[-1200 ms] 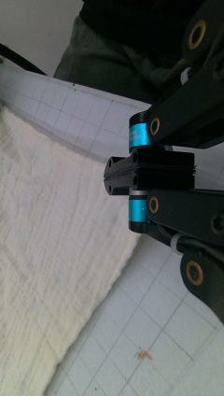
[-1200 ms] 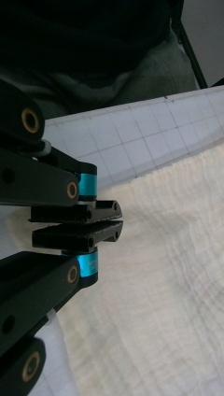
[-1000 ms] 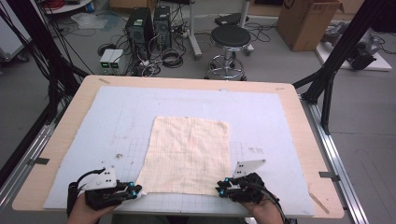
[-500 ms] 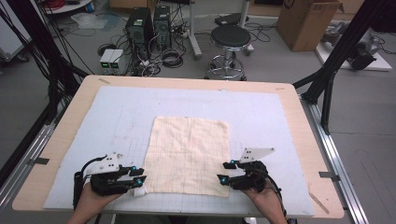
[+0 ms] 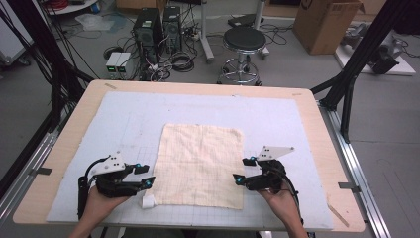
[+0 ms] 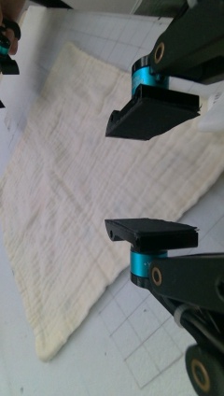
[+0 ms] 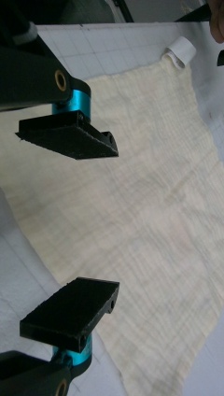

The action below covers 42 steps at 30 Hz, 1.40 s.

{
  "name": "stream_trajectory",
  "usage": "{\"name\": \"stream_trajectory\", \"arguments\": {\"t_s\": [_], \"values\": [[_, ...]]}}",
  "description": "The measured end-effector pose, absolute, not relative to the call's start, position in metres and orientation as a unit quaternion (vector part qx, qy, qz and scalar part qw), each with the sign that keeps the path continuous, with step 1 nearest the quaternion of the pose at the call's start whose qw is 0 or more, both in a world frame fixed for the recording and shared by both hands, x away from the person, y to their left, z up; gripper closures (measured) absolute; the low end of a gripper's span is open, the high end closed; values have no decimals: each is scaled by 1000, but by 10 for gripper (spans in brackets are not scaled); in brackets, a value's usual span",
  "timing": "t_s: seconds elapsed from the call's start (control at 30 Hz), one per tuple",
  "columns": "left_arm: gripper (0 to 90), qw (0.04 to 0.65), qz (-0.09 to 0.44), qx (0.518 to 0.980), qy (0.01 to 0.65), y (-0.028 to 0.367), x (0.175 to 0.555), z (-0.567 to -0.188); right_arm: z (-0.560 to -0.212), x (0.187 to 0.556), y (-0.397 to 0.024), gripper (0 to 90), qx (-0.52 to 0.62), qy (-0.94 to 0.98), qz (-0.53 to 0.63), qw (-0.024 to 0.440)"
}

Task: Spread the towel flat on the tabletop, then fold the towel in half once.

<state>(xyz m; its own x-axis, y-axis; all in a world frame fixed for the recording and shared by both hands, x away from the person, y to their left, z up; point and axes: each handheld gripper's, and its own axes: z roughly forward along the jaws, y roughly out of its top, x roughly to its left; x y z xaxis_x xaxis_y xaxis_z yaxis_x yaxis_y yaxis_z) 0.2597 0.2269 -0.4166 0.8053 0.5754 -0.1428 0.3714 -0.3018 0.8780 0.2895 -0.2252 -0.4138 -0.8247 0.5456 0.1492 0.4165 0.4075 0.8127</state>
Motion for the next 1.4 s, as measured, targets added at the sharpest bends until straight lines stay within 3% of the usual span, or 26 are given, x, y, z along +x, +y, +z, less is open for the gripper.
{"name": "stream_trajectory", "arguments": {"t_s": [0.2,0.97,1.4], "values": [[446,513,113,796,301,225,269,-415,-411,296,-223,293,287,836,460,86],[420,502,130,799,304,216,282,-405,-407,311,-215,264,289,837,460,69],[425,496,124,801,312,200,318,-391,-395,339,-215,257,303,831,460,82]]}}
